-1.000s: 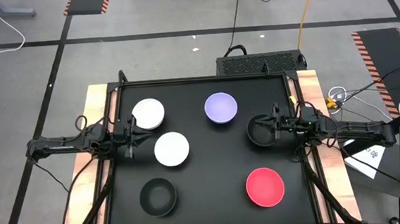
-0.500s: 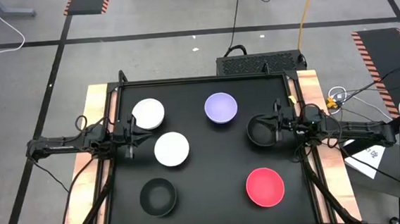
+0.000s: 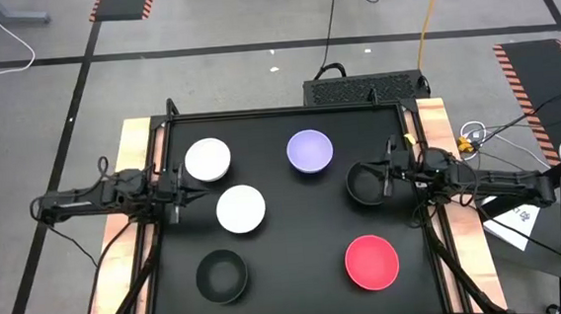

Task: Nest bowls inside each other
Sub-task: Stack the top black bowl on top of the purple bowl

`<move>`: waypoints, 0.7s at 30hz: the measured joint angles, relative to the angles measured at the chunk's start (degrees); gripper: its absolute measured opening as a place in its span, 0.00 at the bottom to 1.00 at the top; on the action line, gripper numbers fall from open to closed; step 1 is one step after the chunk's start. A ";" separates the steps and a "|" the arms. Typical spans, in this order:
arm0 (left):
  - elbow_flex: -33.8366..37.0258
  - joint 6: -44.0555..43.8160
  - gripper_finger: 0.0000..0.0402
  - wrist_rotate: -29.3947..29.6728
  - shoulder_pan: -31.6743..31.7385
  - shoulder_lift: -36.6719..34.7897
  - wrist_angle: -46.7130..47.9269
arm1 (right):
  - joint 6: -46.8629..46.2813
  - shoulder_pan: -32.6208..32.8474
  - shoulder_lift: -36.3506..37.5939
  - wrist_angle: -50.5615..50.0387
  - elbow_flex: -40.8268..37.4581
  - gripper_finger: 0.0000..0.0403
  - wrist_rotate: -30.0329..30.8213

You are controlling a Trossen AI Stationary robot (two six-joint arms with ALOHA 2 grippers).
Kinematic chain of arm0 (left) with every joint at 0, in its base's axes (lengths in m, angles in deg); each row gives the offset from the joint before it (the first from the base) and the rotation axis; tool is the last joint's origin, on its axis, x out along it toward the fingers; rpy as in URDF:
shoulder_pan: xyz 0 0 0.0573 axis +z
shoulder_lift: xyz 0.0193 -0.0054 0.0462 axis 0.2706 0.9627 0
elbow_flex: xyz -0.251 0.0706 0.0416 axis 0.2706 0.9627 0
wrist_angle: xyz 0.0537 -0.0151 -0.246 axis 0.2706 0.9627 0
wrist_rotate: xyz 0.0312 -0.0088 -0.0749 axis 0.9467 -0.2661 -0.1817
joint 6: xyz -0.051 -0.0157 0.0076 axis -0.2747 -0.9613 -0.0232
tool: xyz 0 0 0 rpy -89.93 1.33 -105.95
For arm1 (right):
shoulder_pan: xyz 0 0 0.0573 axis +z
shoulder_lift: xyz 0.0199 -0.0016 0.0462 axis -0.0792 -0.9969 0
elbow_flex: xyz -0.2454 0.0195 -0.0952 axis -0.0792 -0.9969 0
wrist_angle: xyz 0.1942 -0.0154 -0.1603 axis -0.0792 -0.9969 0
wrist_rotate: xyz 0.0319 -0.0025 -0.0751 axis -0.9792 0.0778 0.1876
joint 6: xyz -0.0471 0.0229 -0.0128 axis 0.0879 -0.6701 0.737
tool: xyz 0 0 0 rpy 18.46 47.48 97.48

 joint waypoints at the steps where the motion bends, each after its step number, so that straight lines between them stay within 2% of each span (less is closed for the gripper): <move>1: 0.00 0.02 0.06 0.12 0.00 -0.32 -0.20 | -0.39 -0.51 0.00 -0.76 0.00 0.00 0.48; 6: 0.75 -1.29 0.06 6.04 0.00 -3.84 -1.49 | -3.27 -3.69 0.02 -1.22 0.07 0.00 0.56; 10: 1.16 -1.97 0.06 8.22 0.00 -4.28 -0.81 | -5.54 -6.32 0.02 -1.60 0.11 0.00 0.20; 16: 1.75 -2.75 0.06 10.72 0.00 -4.28 -1.77 | -7.86 -9.49 0.02 -2.84 0.19 0.00 -6.98; 21: 2.48 -3.36 0.06 10.50 0.00 -4.28 -2.17 | -7.59 -10.38 0.17 -3.71 0.20 0.00 -8.84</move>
